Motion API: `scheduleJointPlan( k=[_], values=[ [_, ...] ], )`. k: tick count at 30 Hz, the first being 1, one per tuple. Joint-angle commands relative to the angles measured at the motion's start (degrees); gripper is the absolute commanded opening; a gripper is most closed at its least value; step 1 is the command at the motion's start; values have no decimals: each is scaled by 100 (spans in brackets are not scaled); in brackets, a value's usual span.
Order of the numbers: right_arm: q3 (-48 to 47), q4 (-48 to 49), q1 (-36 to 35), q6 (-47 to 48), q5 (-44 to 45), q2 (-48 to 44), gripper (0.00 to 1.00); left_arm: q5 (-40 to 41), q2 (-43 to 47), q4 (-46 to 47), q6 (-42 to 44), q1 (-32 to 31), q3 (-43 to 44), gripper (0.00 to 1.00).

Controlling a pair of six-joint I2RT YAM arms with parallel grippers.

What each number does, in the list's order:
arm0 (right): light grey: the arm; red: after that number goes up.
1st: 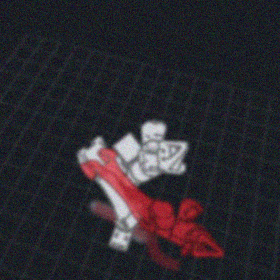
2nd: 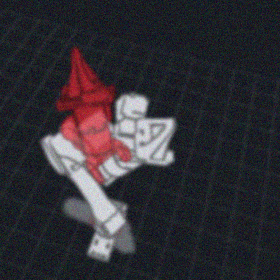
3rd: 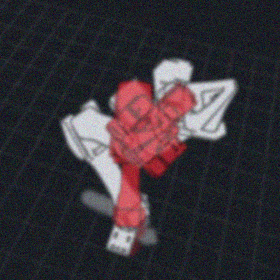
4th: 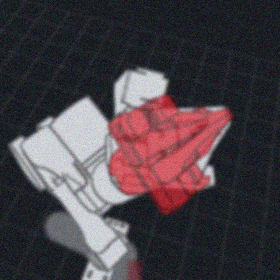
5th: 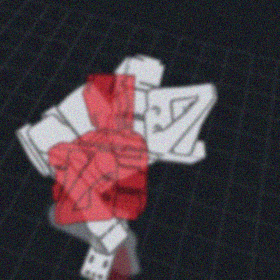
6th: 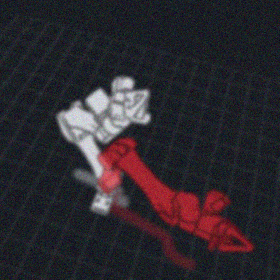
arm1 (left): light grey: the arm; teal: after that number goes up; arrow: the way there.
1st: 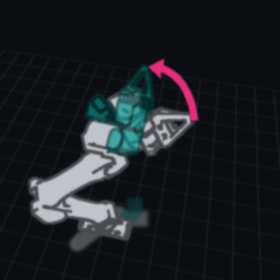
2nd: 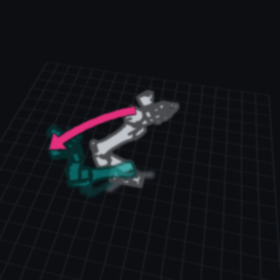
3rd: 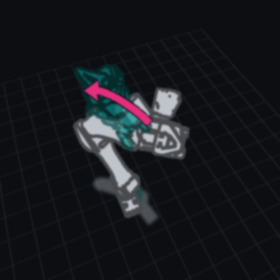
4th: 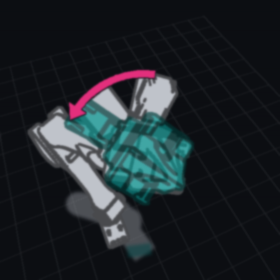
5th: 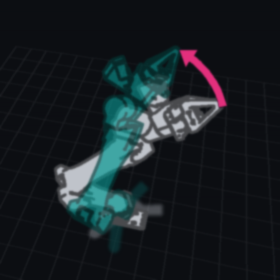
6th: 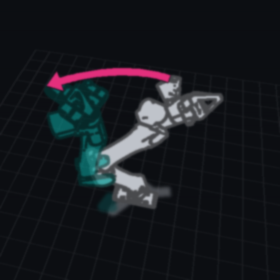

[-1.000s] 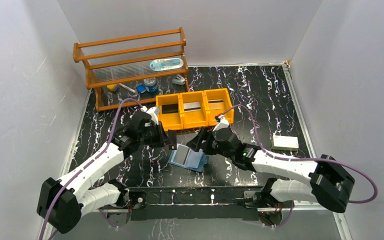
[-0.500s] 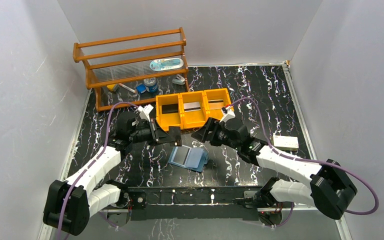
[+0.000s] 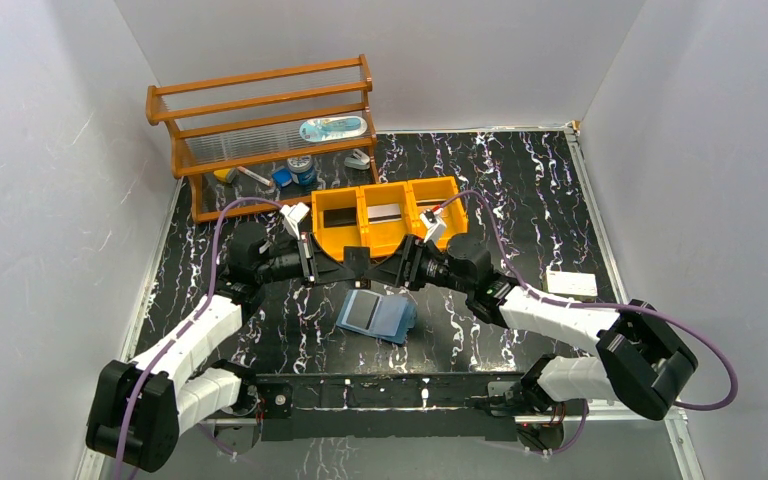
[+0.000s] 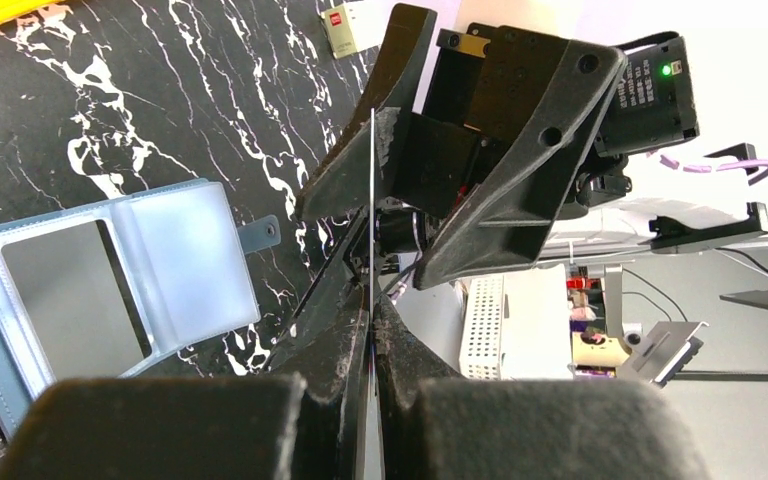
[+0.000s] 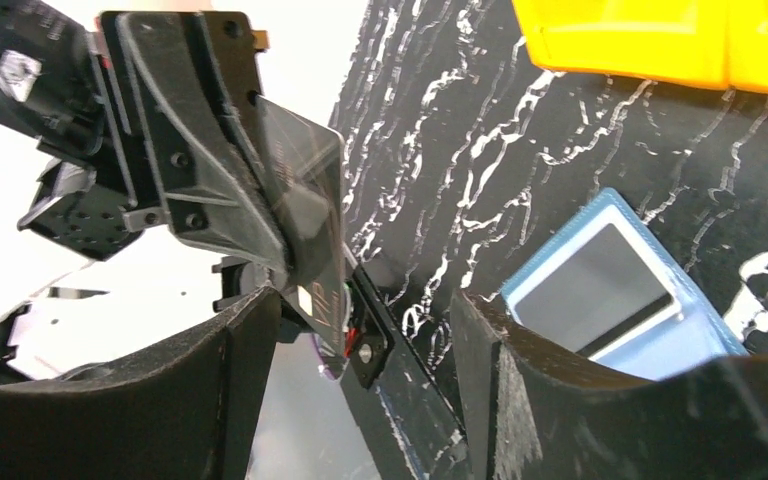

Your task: Take the credit cards out of the card holder

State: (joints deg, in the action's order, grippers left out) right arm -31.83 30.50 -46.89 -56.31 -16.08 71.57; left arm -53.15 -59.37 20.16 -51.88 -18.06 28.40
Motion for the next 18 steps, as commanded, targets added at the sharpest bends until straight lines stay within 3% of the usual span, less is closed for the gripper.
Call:
scheduleJointPlan(
  k=[1, 18],
  values=[
    [-104, 905, 11, -161, -305, -43, 65, -394, 195, 273, -88, 11, -113, 0],
    [89, 2246, 134, -650, -986, 528, 32, -871, 50, 885, -323, 5, -278, 0]
  ],
)
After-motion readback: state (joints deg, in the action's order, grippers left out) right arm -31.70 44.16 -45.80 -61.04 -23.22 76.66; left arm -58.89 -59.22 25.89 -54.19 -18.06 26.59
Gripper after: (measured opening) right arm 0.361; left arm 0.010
